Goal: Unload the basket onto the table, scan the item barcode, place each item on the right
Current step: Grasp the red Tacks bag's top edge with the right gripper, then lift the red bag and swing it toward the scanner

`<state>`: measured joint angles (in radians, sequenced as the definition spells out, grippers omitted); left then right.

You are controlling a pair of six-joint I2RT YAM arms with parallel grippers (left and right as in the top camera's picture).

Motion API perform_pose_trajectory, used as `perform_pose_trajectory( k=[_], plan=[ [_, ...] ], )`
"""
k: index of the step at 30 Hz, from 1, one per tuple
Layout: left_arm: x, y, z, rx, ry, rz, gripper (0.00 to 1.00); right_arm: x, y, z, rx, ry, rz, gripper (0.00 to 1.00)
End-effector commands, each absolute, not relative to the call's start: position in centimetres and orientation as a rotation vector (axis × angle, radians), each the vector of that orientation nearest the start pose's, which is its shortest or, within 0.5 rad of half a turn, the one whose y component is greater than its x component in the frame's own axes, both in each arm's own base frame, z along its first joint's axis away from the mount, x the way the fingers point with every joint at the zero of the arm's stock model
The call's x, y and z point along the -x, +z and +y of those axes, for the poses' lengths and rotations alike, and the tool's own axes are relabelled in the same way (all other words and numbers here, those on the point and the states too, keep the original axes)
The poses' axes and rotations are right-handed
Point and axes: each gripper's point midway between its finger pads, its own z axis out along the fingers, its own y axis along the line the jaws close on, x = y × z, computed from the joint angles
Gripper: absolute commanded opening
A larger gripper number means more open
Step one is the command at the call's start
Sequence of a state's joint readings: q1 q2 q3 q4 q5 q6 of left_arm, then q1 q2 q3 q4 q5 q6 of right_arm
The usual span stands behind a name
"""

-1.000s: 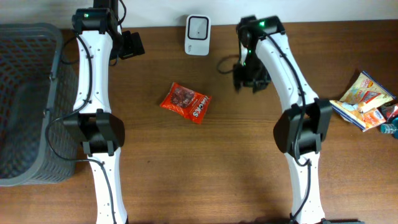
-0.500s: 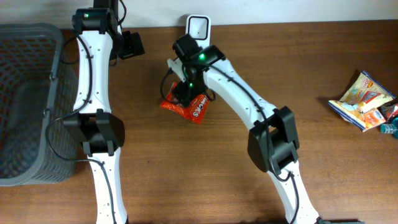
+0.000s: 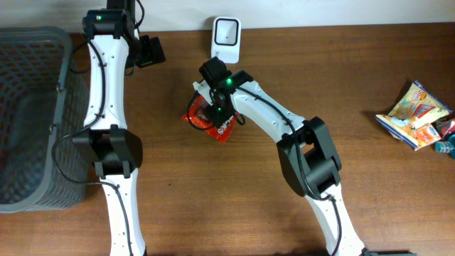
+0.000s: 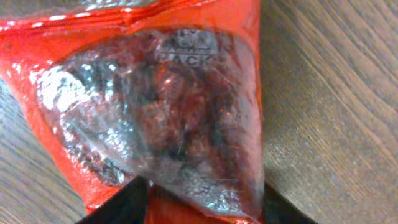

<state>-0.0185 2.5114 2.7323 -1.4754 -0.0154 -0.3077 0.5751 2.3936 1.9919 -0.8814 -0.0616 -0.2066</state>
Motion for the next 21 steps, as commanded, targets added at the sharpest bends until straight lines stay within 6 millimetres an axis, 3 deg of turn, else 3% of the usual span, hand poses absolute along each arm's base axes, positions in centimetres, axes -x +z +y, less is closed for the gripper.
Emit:
perform_pose_trajectory(
  k=[1,6,7,8,10,16,21],
  plan=[
    [-53.5,15.9,-0.6,0.417,-0.048,2.772,0.99,-43.6,0.9,29.1,1.083,0.128,2.686,0.32],
    [-53.5,15.9,-0.6,0.417,-0.048,2.772,0.99,-43.7,2.4,29.1,0.948,0.149,2.728,0.21],
    [-53.5,15.9,-0.6,0.417,-0.048,2.772,0.99,-43.9,3.1,28.9,0.909,0.155,2.735,0.16],
    [-53.5,15.9,-0.6,0.417,-0.048,2.772,0.99,-44.6,5.1,28.4,0.794,0.176,2.757,0.07],
    [-53.5,15.9,-0.6,0.417,-0.048,2.772,0.99,-44.8,7.0,28.2,0.738,0.257,2.776,0.05],
    [-53.5,15.9,-0.6,0.417,-0.048,2.772,0.99,-44.6,14.6,27.4,0.609,0.910,2.771,0.04],
    [-53.5,15.9,-0.6,0.417,-0.048,2.772,0.99,-44.5,17.9,24.6,0.464,1.376,2.691,0.04]
  ],
)
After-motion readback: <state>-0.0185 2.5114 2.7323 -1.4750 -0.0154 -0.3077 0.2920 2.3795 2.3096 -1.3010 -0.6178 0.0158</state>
